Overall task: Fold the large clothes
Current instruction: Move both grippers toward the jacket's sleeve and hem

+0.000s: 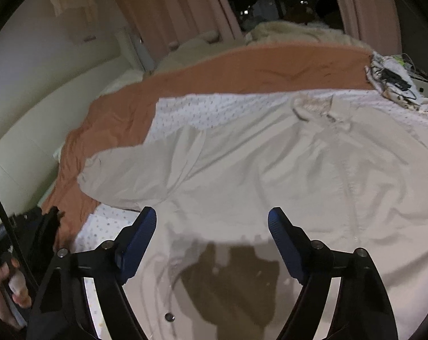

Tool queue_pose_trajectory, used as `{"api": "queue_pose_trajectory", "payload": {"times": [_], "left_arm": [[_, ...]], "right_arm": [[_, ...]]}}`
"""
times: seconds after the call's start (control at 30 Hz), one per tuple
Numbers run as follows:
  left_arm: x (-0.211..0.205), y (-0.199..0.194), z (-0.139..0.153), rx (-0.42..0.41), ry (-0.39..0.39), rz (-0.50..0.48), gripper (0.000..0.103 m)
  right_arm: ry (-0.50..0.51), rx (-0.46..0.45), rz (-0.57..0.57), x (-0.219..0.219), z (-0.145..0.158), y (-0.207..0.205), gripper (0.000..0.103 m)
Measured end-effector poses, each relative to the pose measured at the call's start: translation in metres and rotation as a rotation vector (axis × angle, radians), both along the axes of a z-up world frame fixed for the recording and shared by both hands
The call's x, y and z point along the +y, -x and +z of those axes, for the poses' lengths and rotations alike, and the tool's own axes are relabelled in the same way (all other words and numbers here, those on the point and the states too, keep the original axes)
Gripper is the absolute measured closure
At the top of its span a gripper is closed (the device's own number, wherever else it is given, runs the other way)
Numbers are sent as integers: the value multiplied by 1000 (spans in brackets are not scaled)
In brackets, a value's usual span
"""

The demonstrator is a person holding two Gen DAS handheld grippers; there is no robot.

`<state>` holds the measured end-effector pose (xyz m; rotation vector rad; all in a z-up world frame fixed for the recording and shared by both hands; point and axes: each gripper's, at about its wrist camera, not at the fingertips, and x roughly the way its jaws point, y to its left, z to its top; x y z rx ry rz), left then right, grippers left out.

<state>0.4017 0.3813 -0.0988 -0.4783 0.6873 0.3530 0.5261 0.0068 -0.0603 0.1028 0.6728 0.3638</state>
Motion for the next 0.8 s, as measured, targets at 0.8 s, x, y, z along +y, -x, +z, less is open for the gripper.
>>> {"api": "queue_pose_trajectory", "payload": {"times": [0.8], "left_arm": [[115,-136,-126,147,204,146,56]], "right_arm": [[18,191,104,85,-49,-132,59]]}}
